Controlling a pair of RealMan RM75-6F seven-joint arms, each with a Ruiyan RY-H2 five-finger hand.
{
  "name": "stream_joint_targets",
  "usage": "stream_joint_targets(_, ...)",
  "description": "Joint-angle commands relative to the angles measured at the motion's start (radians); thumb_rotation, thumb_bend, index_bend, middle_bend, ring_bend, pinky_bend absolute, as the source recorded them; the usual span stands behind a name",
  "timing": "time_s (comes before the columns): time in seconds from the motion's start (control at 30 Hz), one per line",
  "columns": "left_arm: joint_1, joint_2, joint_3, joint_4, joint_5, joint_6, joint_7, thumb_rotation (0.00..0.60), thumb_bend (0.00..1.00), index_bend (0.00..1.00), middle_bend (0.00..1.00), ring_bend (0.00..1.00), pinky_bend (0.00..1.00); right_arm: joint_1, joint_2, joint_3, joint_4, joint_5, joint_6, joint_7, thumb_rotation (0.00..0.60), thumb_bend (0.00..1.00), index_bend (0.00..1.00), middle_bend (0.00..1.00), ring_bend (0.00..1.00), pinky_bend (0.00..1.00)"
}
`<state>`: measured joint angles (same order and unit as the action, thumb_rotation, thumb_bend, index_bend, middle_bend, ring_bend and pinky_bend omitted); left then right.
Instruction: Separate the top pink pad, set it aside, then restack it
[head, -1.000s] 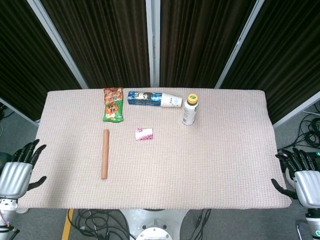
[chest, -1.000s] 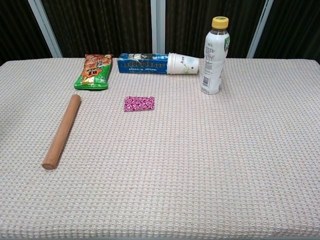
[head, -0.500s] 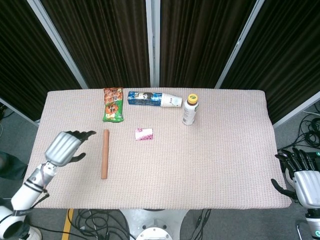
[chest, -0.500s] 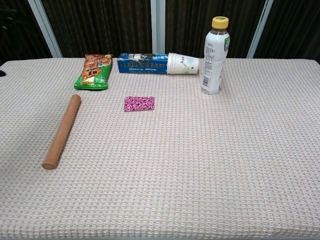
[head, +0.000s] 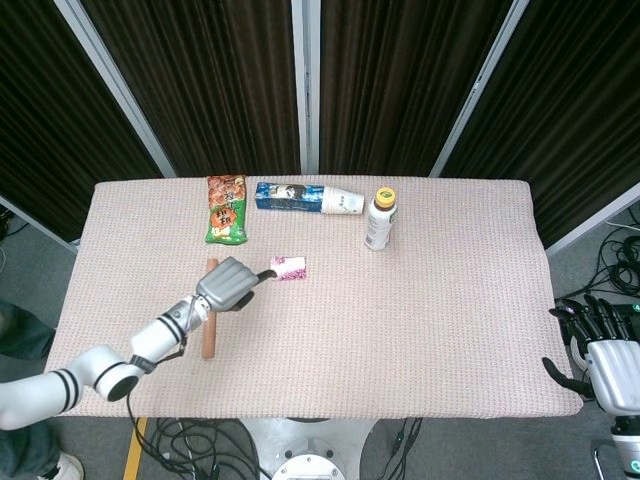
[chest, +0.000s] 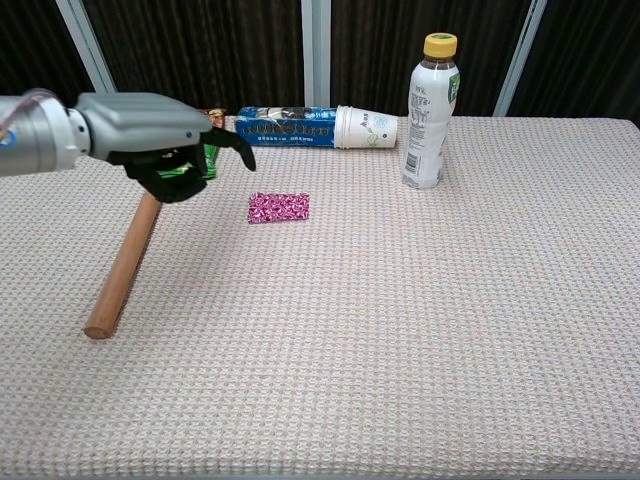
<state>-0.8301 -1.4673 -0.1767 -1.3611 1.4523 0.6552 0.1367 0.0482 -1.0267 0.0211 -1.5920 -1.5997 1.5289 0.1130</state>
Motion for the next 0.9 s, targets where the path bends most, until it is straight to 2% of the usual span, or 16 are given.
stream_joint_targets(0.03, -0.057, -0.067, -0.009, 0.062, -0.088, -0.067, 0.069, 0.6, 0.61, 0.23, 0.89, 0.87, 0.99, 0.003, 0.001, 0.001, 0.0, 0.003, -0.005, 0.0, 0.528, 0.17, 0.21, 0.13, 0.0, 0.0)
stream_joint_targets(0.27, -0.139, -0.135, -0.008, 0.174, -0.303, -0.159, 0.223, 0.6, 0.61, 0.22, 0.9, 0.88, 1.0, 0.01, 0.004, 0.006, 0.0, 0.012, -0.017, -0.004, 0.525, 0.17, 0.21, 0.13, 0.0, 0.0)
stream_joint_targets(0.47, -0.202, -0.185, 0.027, 0.259, -0.479, -0.181, 0.321, 0.6, 0.61, 0.22, 0.91, 0.89, 1.0, 0.017, 0.004, 0.011, -0.003, 0.026, -0.032, -0.009, 0.527, 0.17, 0.21, 0.13, 0.0, 0.0)
stream_joint_targets(0.67, -0.256, -0.237, 0.066, 0.333, -0.608, -0.191, 0.376, 0.6, 0.61, 0.22, 0.91, 0.89, 1.0, 0.024, 0.004, 0.016, 0.002, 0.038, -0.047, -0.009, 0.53, 0.17, 0.21, 0.13, 0.0, 0.0)
stream_joint_targets(0.9, -0.303, -0.284, 0.094, 0.403, -0.7, -0.196, 0.4, 0.6, 0.61, 0.22, 0.91, 0.89, 1.0, 0.029, 0.007, 0.02, 0.005, 0.051, -0.058, -0.007, 0.525, 0.17, 0.21, 0.13, 0.0, 0.0)
